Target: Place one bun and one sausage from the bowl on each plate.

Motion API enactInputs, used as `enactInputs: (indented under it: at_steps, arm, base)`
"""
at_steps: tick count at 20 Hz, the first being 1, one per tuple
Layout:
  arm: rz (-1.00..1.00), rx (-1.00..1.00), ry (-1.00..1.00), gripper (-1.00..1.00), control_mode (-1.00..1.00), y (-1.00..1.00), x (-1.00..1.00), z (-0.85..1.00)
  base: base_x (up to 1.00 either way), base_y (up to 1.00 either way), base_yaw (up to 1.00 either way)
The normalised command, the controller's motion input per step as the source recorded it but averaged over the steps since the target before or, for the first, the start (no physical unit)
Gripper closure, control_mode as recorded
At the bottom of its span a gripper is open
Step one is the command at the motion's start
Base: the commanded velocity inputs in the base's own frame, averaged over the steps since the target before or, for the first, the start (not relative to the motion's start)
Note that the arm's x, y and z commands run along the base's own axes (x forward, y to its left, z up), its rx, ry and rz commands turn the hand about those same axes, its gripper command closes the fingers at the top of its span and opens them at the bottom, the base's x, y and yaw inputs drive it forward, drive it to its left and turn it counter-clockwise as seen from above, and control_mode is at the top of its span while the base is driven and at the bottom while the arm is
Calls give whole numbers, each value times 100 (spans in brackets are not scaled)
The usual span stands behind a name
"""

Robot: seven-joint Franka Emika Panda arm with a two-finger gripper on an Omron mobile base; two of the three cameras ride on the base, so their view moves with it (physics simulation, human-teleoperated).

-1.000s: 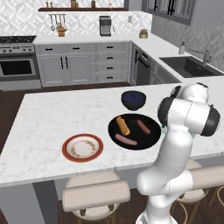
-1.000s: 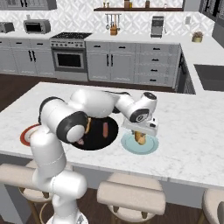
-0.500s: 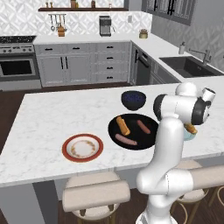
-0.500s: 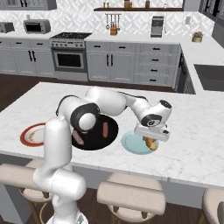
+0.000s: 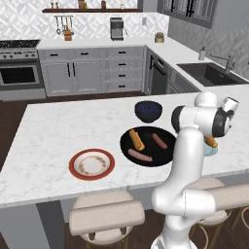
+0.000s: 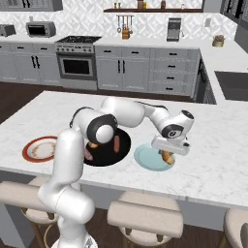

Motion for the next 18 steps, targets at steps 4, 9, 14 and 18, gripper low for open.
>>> enactInputs:
  at_steps: [4,9,14,18]
  arm:
    - [0,0,0,-100,-100,20,-5,-10]
    - [0,-5,0,-100,-100,13,-17,6]
    - [-1,-20,0,-100,-100,17,-10,37]
    - [-1,-12,0,-100,-100,22,-10,15]
  base:
    - [0,0,0]
    - [0,0,0]
    - [0,0,0]
    - [0,0,0]
